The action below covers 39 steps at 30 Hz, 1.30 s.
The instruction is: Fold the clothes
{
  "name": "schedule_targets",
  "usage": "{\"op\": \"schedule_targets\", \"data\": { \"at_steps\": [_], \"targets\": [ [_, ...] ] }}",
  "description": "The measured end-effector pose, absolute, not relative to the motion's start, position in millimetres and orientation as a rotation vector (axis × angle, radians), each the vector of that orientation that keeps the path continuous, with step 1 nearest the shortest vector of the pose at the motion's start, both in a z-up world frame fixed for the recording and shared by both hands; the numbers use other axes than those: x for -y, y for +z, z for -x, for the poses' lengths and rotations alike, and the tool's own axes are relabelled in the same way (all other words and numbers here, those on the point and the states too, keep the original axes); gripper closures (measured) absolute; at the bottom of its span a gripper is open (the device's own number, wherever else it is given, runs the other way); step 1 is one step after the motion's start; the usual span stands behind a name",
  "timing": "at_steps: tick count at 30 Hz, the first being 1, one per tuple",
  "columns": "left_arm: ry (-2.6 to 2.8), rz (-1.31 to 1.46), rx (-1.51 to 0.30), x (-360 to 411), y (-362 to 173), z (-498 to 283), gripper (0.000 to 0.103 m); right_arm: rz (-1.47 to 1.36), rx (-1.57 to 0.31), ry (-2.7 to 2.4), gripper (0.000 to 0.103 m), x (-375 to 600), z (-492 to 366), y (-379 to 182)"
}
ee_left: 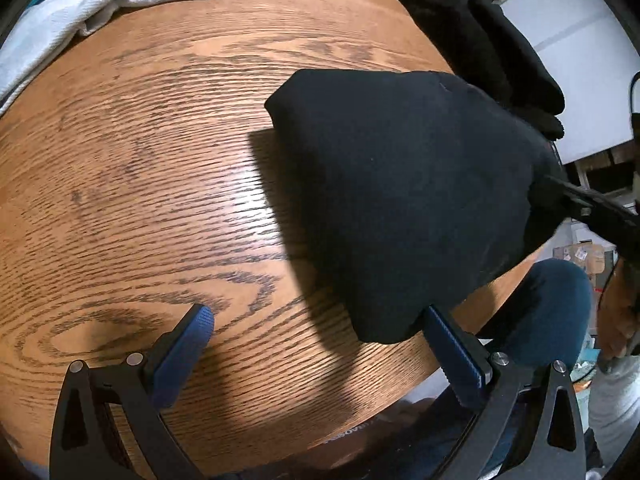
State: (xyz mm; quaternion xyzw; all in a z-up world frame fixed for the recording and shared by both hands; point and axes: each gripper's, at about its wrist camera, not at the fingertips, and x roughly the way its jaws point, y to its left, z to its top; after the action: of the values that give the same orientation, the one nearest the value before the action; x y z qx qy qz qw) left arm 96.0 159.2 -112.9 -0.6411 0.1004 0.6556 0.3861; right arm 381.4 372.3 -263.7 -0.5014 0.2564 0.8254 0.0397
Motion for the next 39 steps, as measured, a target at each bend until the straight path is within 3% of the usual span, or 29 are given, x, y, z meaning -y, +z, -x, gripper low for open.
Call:
{"op": "schedule_targets", "data": {
  "at_steps": [6,16,31,34,39],
  "targets": [
    [1.684,1.603,-0.318,-165,-117,-101,0.000,1.599,-0.765,2.472,0.102,-380,-380,-317],
    [1.819,1.409,-0.257,-134,-72,-92,0.000,1.600,-0.762,2.485,0.103,-386,-395,-319],
    [1.747,1.503,-0.522,-155,-119,-112,0.000,1.653,-0.723,2.494,0.102,-385,-388,-319],
    [1.719,1.513,-0.497,-150,-119,-111,0.000,1.655,-0.710,2.488,0.102,-385,-386,-318],
    [1.732,1.548,-0.293,-118,-94,-91,0.000,1.656,-0.698,2.484,0.101,-384,-386,-318]
  ]
}}
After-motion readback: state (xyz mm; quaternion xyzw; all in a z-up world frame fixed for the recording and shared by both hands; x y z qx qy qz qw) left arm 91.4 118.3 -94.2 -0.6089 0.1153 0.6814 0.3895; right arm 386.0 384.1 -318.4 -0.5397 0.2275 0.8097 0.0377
